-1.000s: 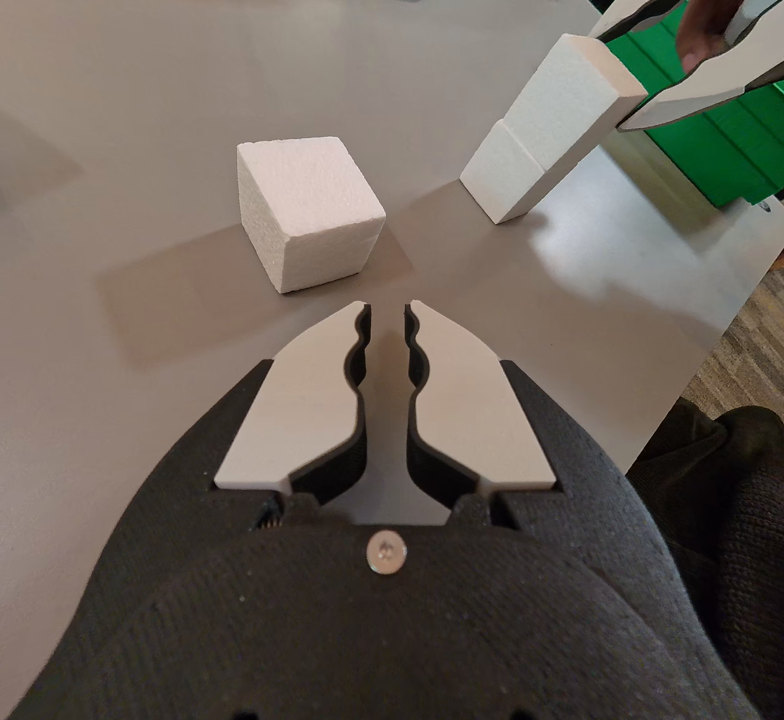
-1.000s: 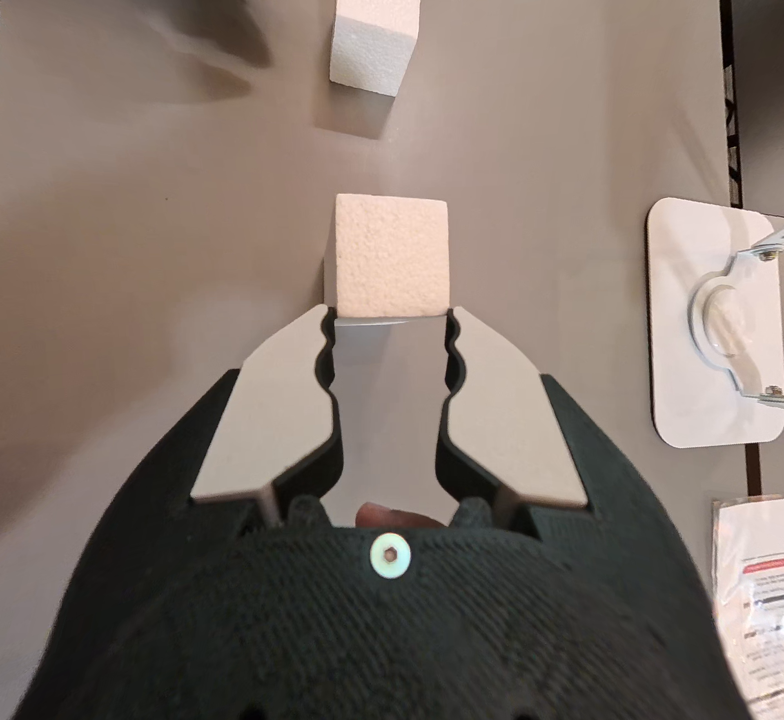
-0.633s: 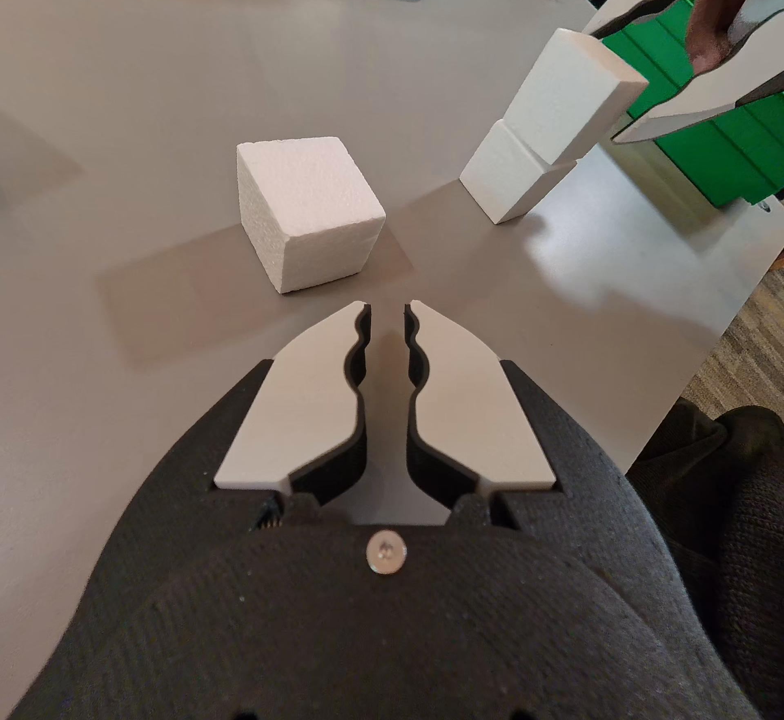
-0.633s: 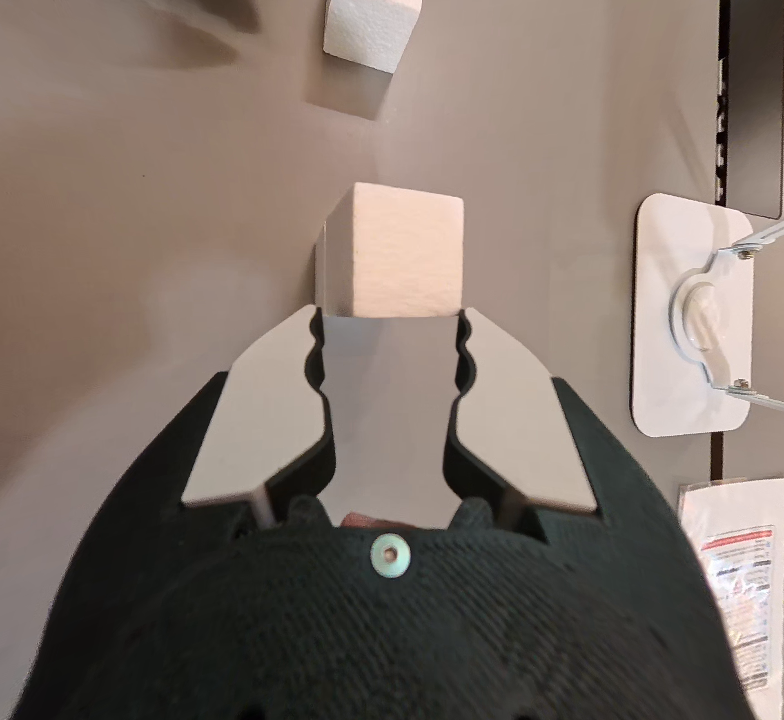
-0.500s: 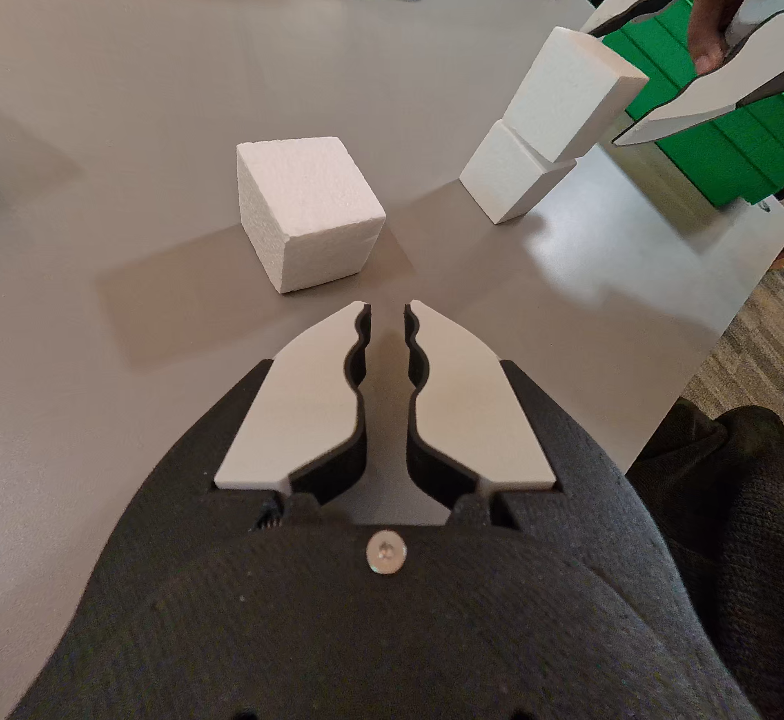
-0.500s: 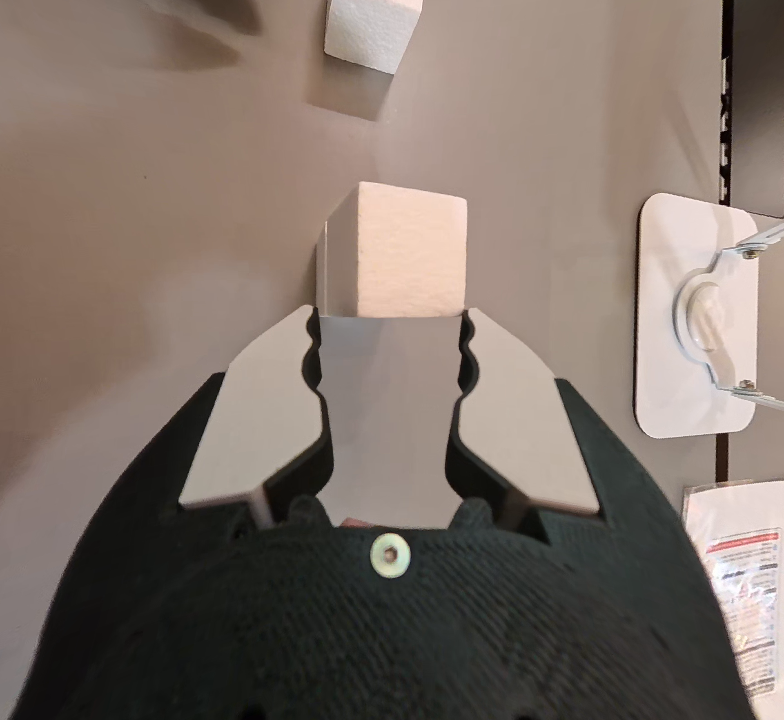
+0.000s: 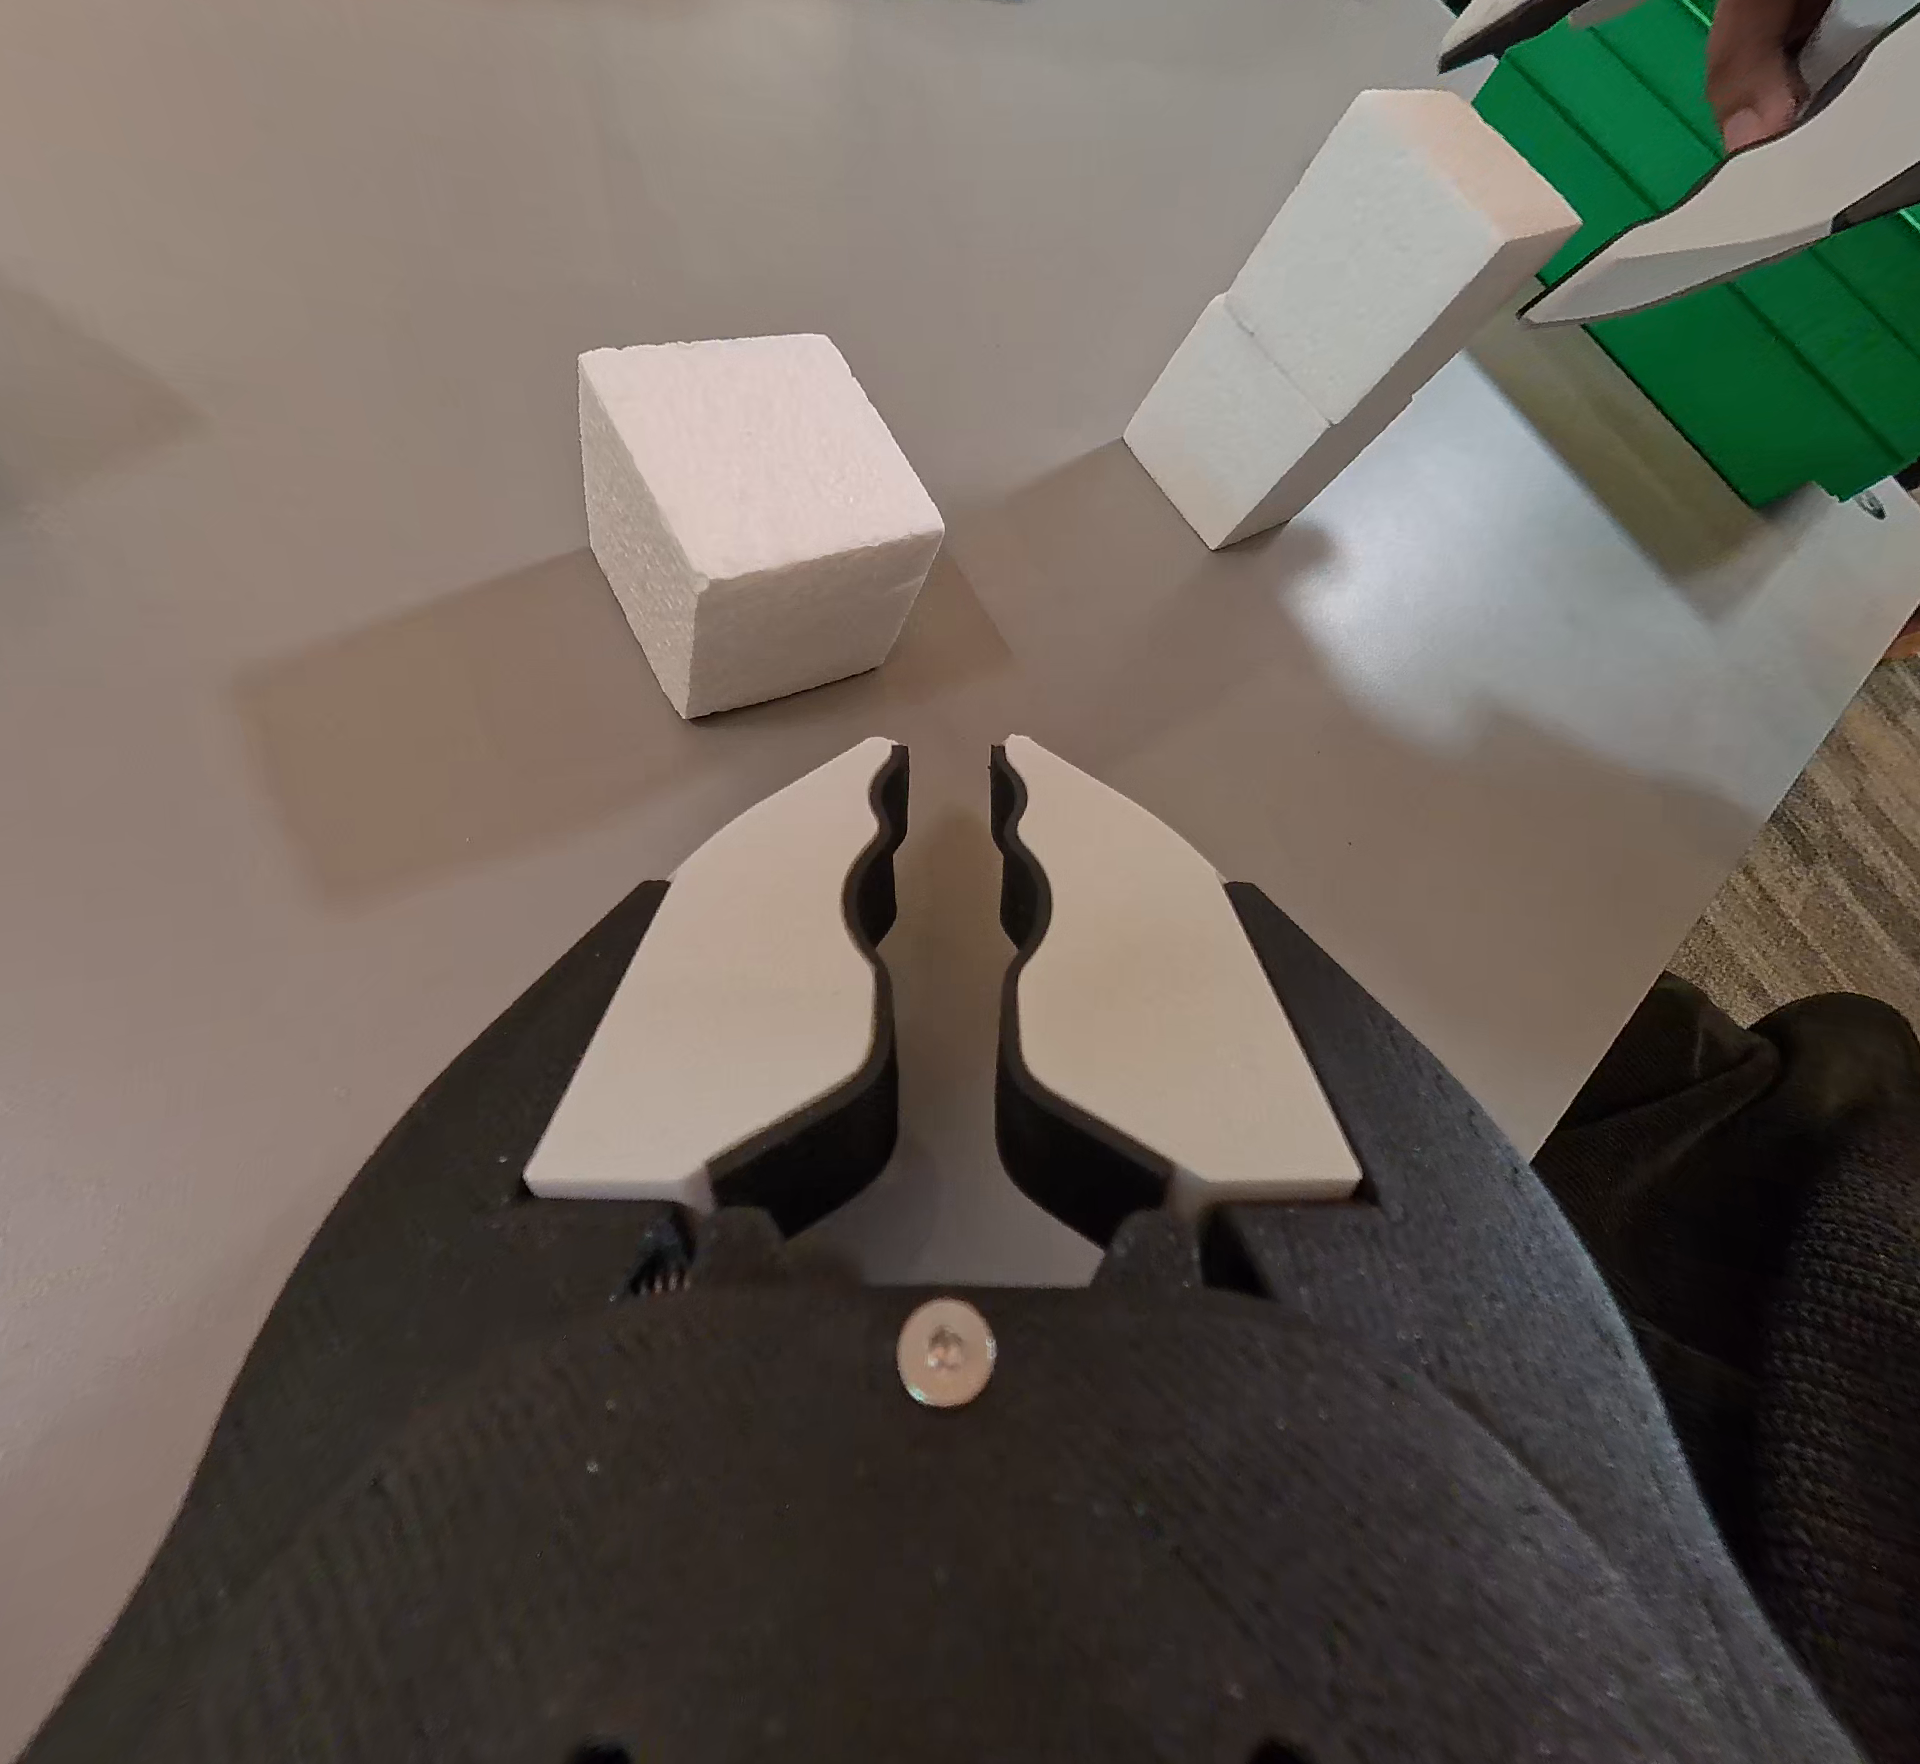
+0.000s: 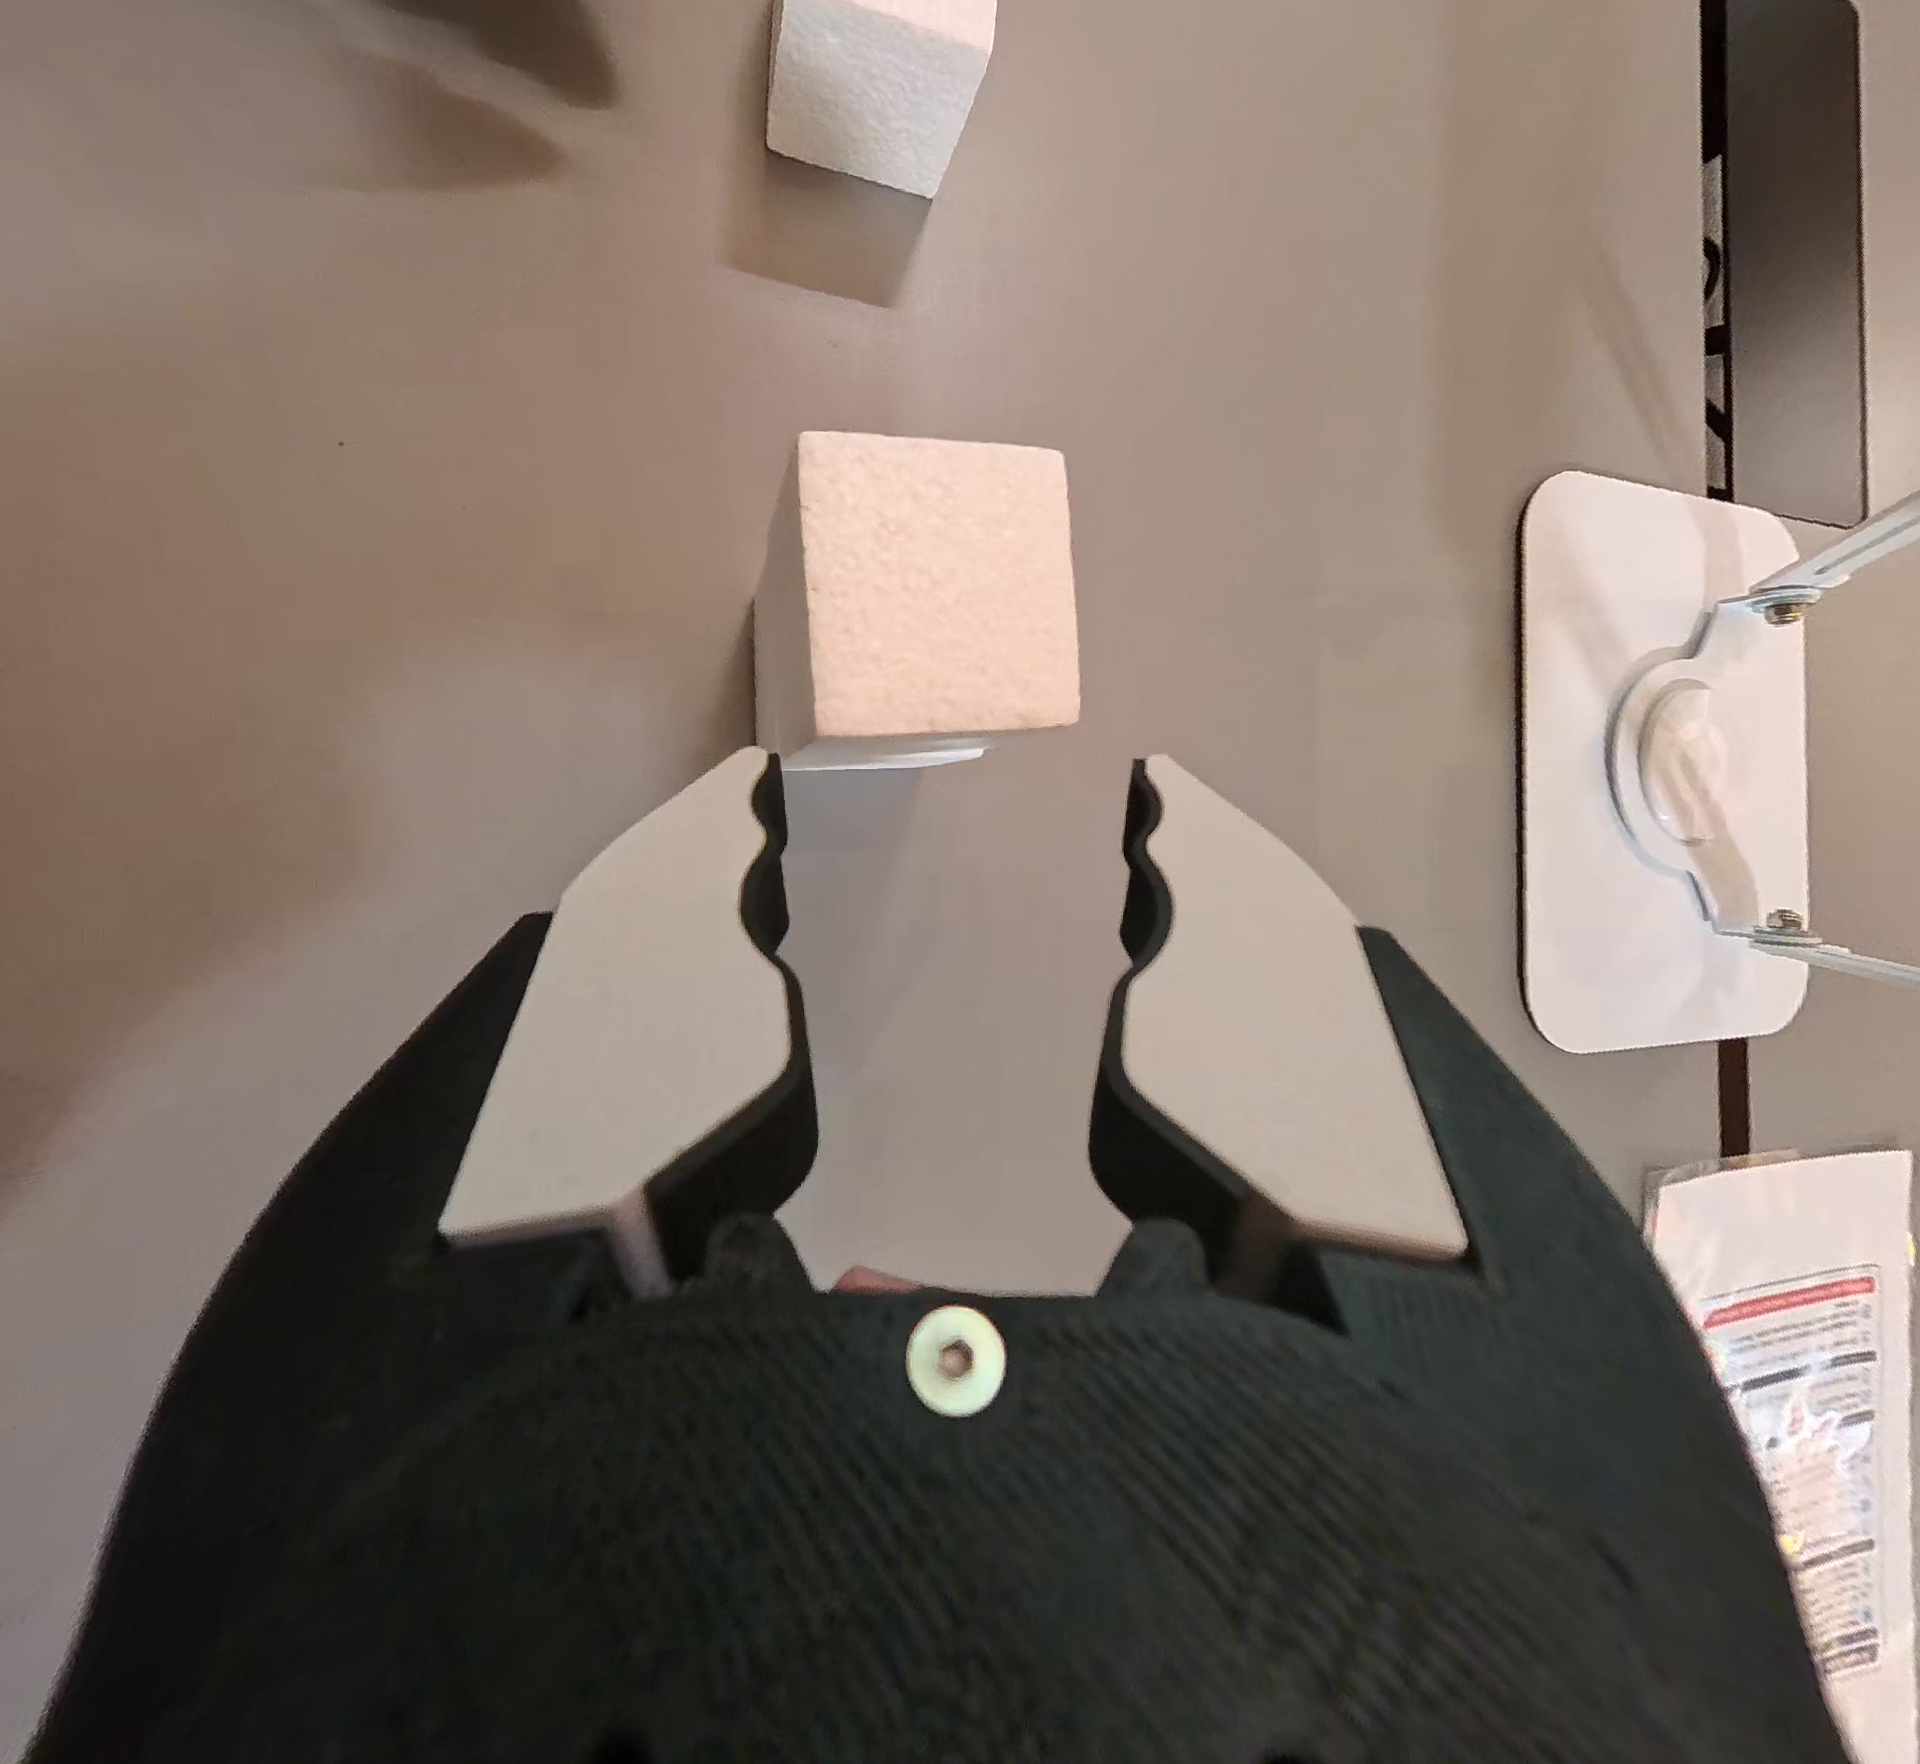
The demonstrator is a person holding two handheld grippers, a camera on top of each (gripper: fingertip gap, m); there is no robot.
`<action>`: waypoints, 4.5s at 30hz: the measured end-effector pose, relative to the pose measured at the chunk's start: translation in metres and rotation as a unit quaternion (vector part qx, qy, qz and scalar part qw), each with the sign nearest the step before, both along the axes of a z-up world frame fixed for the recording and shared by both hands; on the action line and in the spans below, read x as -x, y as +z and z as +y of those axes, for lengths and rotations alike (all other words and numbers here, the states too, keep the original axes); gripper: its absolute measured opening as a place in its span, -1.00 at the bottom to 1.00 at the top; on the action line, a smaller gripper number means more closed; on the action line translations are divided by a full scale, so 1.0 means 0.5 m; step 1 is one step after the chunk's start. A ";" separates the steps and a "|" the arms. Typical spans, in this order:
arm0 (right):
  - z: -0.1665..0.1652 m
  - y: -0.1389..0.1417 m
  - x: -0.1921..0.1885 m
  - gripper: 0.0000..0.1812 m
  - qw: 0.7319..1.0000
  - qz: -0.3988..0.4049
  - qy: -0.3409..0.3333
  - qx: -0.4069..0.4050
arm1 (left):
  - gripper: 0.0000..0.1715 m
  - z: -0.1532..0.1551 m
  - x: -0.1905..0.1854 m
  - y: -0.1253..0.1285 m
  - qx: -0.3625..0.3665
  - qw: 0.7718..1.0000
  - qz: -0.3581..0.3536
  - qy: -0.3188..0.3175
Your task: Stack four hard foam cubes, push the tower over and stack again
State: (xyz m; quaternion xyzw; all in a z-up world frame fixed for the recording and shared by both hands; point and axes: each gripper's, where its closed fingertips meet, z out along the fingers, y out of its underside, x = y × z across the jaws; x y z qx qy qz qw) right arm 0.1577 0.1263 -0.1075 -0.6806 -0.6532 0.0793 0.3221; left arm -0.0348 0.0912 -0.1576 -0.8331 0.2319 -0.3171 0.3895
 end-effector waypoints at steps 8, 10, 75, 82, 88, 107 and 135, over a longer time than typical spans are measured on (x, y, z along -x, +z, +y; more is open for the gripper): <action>0.003 0.013 -0.010 -0.26 1.000 0.010 -0.011 0.002 | -0.82 0.000 0.000 0.000 0.000 1.000 0.000 0.000; 0.005 0.020 -0.013 -0.26 1.000 0.018 -0.015 0.001 | -0.82 0.000 0.000 0.000 0.000 1.000 0.000 0.000; -0.012 0.132 0.008 -0.42 0.989 -0.124 0.033 0.074 | -0.86 0.044 0.074 0.040 -0.053 0.991 -0.040 0.112; -0.008 0.118 0.024 -0.42 0.988 -0.126 0.022 0.092 | -0.86 0.043 0.072 0.038 -0.052 0.992 -0.038 0.106; -0.009 0.112 0.034 -0.42 0.988 -0.119 0.017 0.096 | -0.85 0.042 0.070 0.036 -0.049 0.993 -0.039 0.103; -0.016 0.099 0.036 -0.42 0.987 -0.124 0.004 0.103 | -0.85 0.041 0.067 0.035 -0.047 0.993 -0.038 0.101; -0.007 0.092 0.033 -0.40 0.987 -0.112 -0.017 0.118 | -0.85 0.039 0.066 0.034 -0.045 0.993 -0.037 0.098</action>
